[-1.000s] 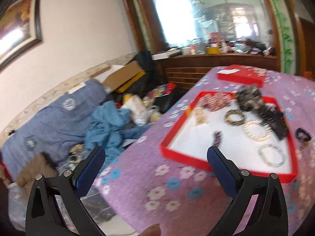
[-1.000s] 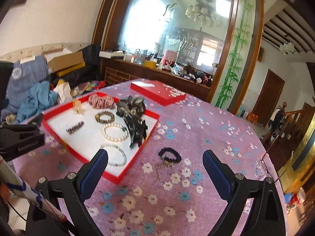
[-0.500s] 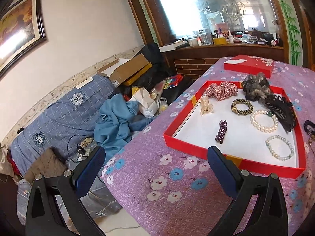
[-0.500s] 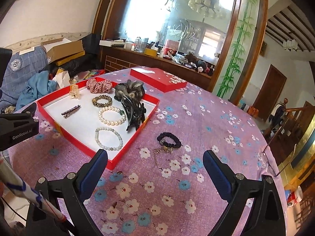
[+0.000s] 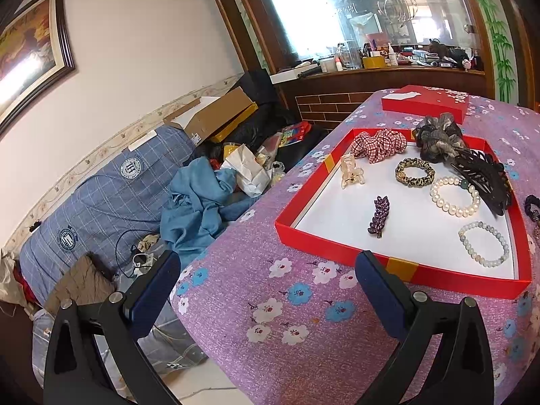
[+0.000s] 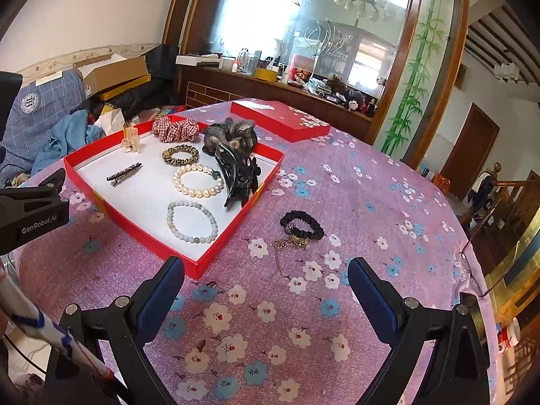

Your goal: Organize jewelry

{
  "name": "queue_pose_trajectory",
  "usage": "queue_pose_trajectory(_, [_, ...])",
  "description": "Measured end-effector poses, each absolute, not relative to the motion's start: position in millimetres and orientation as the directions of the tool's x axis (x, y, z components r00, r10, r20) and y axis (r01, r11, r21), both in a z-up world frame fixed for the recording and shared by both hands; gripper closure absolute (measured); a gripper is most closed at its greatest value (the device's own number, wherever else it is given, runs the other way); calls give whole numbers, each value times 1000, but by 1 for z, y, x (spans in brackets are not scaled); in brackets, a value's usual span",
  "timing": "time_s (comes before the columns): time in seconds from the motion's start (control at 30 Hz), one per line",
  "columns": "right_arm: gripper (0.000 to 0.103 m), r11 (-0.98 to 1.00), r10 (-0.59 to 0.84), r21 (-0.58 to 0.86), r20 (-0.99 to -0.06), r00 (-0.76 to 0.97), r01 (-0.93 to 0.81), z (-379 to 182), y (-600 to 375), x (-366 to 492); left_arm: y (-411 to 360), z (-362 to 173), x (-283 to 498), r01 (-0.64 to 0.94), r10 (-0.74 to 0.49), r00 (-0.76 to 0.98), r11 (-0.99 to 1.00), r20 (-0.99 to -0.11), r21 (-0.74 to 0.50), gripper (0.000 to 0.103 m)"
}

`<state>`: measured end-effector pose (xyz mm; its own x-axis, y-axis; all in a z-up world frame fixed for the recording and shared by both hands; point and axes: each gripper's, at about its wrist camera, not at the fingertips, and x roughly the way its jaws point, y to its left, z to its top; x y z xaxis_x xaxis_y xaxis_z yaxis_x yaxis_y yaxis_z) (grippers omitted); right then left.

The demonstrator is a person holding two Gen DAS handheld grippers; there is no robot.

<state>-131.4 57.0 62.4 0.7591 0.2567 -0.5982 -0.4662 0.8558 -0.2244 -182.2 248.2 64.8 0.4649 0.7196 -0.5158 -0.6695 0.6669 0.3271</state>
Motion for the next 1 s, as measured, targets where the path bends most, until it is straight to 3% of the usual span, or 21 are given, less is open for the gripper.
queue_pose_trajectory(1.0, [4, 845, 254, -237, -611, 750, -480, 56, 65, -132, 252, 60, -181, -669, 719, 457, 666, -524, 331, 0])
